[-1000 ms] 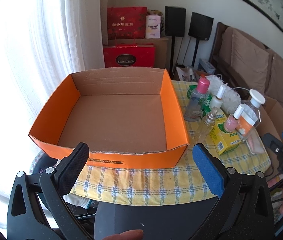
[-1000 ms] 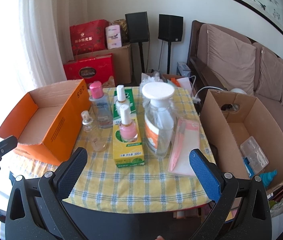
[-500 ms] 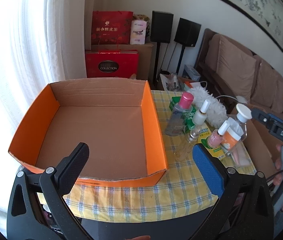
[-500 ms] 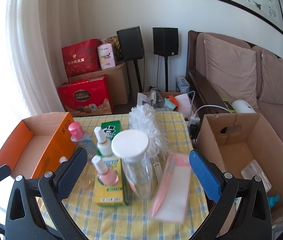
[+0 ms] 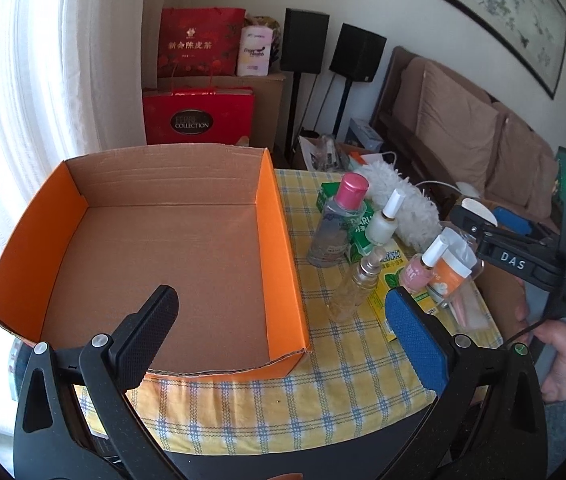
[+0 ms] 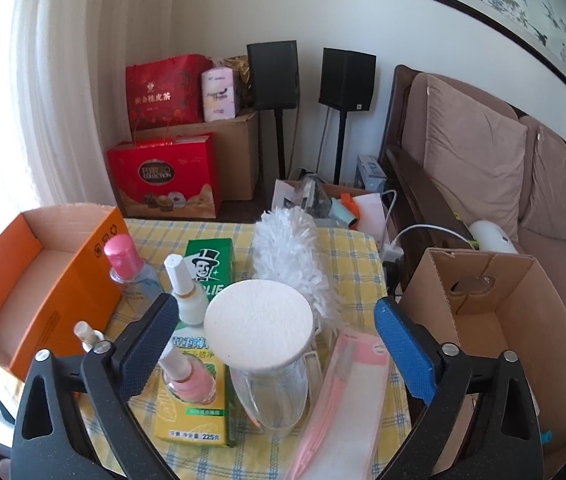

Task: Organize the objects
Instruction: 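Move both tools toward the toiletries on the checkered table, then grasp the white round puff with the right tool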

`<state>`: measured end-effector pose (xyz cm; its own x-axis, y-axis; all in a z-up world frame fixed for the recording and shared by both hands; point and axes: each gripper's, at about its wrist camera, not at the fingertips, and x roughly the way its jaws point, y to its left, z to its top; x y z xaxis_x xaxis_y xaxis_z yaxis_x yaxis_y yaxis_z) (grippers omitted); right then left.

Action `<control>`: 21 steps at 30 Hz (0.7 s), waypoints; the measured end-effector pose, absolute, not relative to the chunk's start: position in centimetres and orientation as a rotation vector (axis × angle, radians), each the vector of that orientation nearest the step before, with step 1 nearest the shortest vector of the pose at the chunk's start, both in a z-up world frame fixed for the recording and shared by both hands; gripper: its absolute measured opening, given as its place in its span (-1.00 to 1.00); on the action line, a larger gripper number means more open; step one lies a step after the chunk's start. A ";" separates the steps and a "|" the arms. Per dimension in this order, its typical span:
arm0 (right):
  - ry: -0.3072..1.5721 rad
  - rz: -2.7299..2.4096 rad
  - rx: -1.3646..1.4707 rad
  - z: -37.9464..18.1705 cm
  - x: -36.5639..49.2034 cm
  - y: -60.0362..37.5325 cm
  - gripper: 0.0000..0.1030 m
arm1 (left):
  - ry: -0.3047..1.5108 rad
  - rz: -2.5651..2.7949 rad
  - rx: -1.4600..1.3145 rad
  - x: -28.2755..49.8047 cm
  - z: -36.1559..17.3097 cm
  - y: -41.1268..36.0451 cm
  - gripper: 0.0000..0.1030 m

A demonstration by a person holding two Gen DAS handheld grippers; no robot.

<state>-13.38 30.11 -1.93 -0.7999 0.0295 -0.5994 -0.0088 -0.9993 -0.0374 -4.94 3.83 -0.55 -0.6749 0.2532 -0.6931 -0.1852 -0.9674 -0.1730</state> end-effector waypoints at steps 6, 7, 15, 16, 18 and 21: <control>-0.040 2.958 -1.026 -2.4 -13.9 30.3 0.54 | -0.133 2.669 -1.124 -5.1 -0.7 3.8 1.00; -0.037 2.961 -1.026 -2.4 -13.9 30.3 0.53 | -0.133 2.666 -1.124 -5.1 -0.7 3.8 1.00; -0.022 2.978 -1.049 -2.3 -14.0 30.3 0.07 | -0.120 2.659 -1.126 -5.2 -0.9 4.2 1.00; -0.020 2.979 -1.048 -2.2 -14.0 30.4 0.07 | -0.119 2.658 -1.126 -5.2 -1.0 4.3 1.00; -0.006 2.986 -1.037 -2.1 -13.9 30.5 0.06 | -0.114 2.659 -1.125 -5.2 -1.0 4.4 1.00; 0.025 2.998 -1.021 -1.8 -13.8 30.8 0.06 | -0.107 2.657 -1.122 -5.2 -1.0 4.5 1.00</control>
<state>-13.80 30.75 -1.79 -0.7918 -0.0292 -0.6101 0.0189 -0.9995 0.0233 -5.24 4.47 -1.00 -0.6700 0.2611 -0.6949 -0.2041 -0.9648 -0.1657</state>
